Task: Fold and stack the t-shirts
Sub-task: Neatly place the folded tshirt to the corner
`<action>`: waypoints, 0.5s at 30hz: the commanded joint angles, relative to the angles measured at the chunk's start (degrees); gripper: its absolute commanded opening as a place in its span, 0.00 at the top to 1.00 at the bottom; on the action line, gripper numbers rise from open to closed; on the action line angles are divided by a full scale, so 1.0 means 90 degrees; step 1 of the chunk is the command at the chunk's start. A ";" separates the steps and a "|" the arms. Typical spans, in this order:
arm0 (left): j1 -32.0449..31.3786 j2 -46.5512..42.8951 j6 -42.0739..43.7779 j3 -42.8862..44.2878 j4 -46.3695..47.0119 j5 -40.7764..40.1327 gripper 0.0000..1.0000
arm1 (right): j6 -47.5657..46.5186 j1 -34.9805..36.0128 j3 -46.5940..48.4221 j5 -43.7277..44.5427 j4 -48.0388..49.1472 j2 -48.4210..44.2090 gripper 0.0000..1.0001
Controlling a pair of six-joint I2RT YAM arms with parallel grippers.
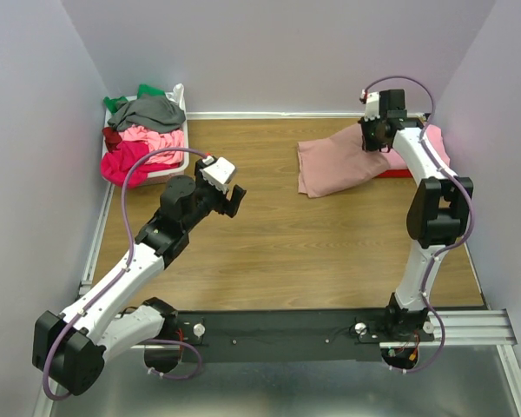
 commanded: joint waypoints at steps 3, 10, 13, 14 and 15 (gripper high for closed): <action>-0.0043 -0.0105 0.0083 -0.0094 0.0128 0.0217 0.16 | -0.0318 -0.0004 0.0898 0.0874 0.0001 -0.0017 1.00; -0.0043 -0.0096 0.0103 -0.0103 0.0137 0.0276 0.16 | -0.0455 -0.0005 0.1378 0.1226 0.0001 0.0062 1.00; -0.0053 -0.0086 0.0093 -0.0103 0.0137 0.0286 0.16 | -0.0514 -0.0005 0.1447 0.1363 0.0001 0.0042 1.00; -0.0053 -0.0066 0.0093 -0.0103 0.0137 0.0305 0.16 | -0.0543 -0.0005 0.1457 0.1421 0.0011 0.0033 1.00; -0.0053 -0.0066 0.0093 -0.0103 0.0137 0.0305 0.16 | -0.0563 -0.0005 0.1466 0.1431 0.0011 0.0032 1.00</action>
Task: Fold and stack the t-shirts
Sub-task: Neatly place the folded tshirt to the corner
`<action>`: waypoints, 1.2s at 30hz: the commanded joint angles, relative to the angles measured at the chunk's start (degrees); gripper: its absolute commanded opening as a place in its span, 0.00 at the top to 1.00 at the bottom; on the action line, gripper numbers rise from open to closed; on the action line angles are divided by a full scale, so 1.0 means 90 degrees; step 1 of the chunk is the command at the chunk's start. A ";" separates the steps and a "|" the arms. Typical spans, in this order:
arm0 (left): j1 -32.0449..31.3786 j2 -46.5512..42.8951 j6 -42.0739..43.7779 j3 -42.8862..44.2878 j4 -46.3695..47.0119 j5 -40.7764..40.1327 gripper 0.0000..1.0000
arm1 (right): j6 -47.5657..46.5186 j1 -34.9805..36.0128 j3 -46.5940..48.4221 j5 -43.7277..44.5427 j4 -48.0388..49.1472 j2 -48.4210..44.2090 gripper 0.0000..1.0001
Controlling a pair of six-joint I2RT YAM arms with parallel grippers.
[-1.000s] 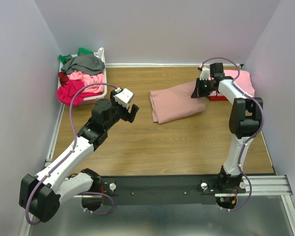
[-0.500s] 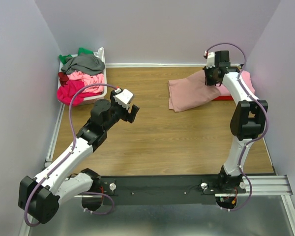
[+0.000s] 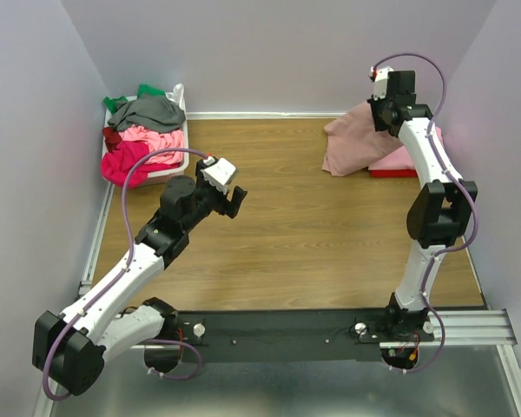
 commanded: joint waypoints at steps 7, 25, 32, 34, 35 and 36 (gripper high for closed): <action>-0.0048 -0.0049 0.0066 -0.0096 0.0145 0.0216 0.16 | -0.0204 -0.0005 0.0325 0.0473 0.0040 -0.0038 1.00; -0.0077 -0.0020 0.0105 -0.0115 0.0145 0.0245 0.16 | -0.0428 -0.0005 0.0667 0.0854 0.0128 -0.0029 1.00; -0.0087 -0.0029 0.0115 -0.0116 0.0135 0.0235 0.16 | -0.0428 -0.0005 0.0687 0.0863 0.0157 -0.0146 1.00; -0.0087 -0.0020 0.0105 -0.0125 0.0135 0.0225 0.16 | -0.0438 -0.0005 0.0687 0.0873 0.0167 -0.0165 1.00; -0.0087 -0.0020 0.0115 -0.0116 0.0135 0.0225 0.16 | -0.0428 -0.0005 0.0696 0.0873 0.0167 -0.0204 1.00; -0.0097 -0.0020 0.0125 -0.0125 0.0125 0.0225 0.16 | -0.0428 -0.0005 0.0697 0.0873 0.0177 -0.0243 1.00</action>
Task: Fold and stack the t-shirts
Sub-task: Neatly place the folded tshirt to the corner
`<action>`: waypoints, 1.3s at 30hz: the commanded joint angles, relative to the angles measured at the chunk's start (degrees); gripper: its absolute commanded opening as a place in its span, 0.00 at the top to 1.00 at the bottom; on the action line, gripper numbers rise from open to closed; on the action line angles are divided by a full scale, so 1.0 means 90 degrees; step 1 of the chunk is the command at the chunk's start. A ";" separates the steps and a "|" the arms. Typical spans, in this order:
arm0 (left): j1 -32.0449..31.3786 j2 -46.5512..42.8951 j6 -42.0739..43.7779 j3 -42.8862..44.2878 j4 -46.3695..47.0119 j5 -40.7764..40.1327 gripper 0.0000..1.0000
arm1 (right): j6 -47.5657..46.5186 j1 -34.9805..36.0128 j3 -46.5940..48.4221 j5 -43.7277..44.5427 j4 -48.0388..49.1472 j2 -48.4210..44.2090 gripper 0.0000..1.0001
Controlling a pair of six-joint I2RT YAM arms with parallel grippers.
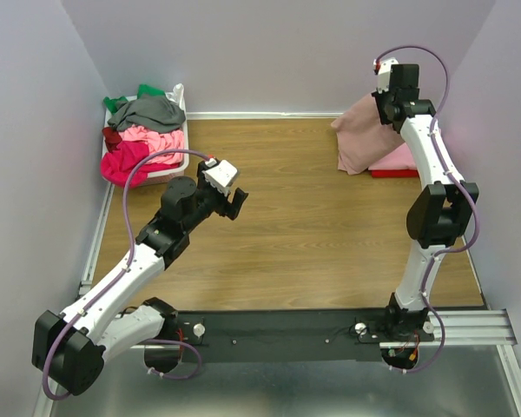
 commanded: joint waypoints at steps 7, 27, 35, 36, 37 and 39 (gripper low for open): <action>-0.0060 -0.0003 0.0064 -0.0094 0.0130 0.0133 0.16 | -0.0069 -0.0005 0.0298 0.0230 0.0238 -0.0382 1.00; -0.0080 0.0056 0.0083 -0.0094 0.0130 0.0153 0.16 | -0.0147 -0.0014 0.0289 0.0298 0.0277 -0.0793 1.00; -0.0080 0.0056 0.0084 -0.0094 0.0121 0.0162 0.16 | -0.0245 -0.0014 0.0250 0.0415 0.0286 -0.0803 1.00; -0.0080 0.0056 0.0084 -0.0094 0.0111 0.0153 0.16 | -0.0254 -0.0024 0.0249 0.0415 0.0286 -0.0793 1.00; -0.0080 0.0056 0.0084 -0.0094 0.0120 0.0162 0.16 | -0.0264 -0.0034 0.0240 0.0425 0.0296 -0.0773 1.00; -0.0080 0.0046 0.0093 -0.0094 0.0120 0.0153 0.16 | -0.0264 -0.0073 0.0249 0.0435 0.0306 -0.0754 1.00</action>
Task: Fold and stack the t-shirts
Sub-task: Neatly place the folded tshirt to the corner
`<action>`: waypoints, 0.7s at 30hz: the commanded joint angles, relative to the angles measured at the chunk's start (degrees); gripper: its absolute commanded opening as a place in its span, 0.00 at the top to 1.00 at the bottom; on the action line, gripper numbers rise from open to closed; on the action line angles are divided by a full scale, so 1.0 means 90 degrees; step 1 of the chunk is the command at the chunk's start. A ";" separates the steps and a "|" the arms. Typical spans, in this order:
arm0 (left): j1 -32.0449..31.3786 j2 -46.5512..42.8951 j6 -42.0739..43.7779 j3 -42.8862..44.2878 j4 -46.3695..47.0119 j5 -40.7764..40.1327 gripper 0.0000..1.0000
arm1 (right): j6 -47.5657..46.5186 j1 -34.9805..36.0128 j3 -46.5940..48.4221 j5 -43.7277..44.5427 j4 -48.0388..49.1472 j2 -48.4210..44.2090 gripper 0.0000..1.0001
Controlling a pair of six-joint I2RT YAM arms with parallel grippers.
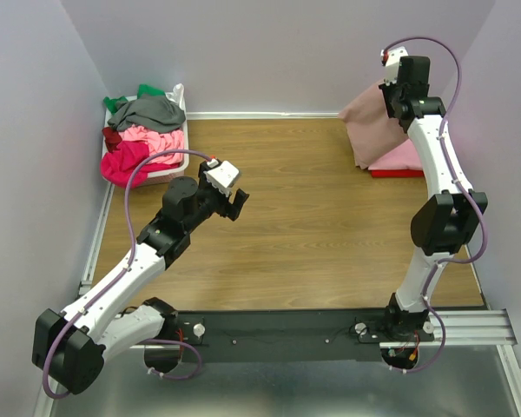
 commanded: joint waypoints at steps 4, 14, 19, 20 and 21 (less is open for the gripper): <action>-0.0048 0.0024 0.0040 -0.0077 0.0113 0.0143 0.16 | -0.0170 -0.0146 0.0254 0.0282 0.0328 -0.0139 1.00; -0.0048 0.0034 0.0059 -0.0067 0.0113 0.0153 0.16 | -0.0482 -0.0263 0.0342 0.0633 0.0611 0.0408 1.00; -0.0039 0.0044 0.0050 -0.0077 0.0113 0.0153 0.16 | -0.0658 -0.0263 0.0245 0.0858 0.0874 0.0574 1.00; -0.0039 0.0054 0.0059 -0.0077 0.0113 0.0153 0.16 | -0.0687 -0.0399 0.0225 0.0878 0.0923 0.0603 1.00; -0.0048 0.0054 0.0050 -0.0077 0.0123 0.0162 0.16 | -0.0726 -0.0429 0.0206 0.0917 0.1011 0.0623 1.00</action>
